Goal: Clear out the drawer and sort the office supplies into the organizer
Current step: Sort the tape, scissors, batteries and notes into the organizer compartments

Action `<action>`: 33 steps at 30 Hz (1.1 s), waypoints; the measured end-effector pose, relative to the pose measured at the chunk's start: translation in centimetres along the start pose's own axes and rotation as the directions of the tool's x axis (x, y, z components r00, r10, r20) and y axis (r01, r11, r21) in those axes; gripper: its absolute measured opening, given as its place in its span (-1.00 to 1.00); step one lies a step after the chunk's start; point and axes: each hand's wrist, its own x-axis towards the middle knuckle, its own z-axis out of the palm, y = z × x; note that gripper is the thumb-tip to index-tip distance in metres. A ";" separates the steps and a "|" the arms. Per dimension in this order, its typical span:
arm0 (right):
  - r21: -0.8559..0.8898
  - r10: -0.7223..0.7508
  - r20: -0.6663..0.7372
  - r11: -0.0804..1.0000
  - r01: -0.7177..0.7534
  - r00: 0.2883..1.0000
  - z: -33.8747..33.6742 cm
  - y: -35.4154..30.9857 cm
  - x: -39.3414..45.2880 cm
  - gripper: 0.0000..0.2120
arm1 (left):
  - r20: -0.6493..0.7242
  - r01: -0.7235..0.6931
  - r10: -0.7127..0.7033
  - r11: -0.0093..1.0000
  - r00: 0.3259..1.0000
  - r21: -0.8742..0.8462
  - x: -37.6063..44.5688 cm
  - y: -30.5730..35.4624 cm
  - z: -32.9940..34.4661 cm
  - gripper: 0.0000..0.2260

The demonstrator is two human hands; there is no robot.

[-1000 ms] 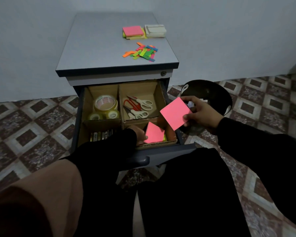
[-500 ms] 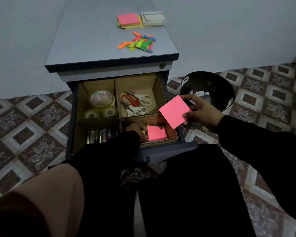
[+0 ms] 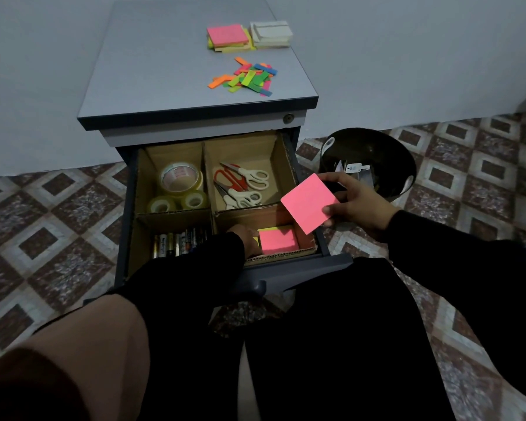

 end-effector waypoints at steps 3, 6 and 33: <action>-0.007 0.005 0.004 1.000 -0.005 1.000 0.0 0.0 -0.1 -0.44 | -0.009 0.000 0.000 1.000 1.000 0.011 0.4 -0.3 0.2 -0.47; -0.010 -0.001 0.011 1.000 0.001 1.000 -0.1 0.0 -0.1 -0.44 | 0.013 0.004 -0.004 1.000 1.000 0.009 0.4 -0.2 0.0 -0.45; -0.007 -0.028 0.013 1.000 0.028 1.000 -0.2 0.9 0.0 -0.46 | -0.122 -0.036 -0.005 0.941 0.992 -0.337 1.2 -0.9 1.2 -0.49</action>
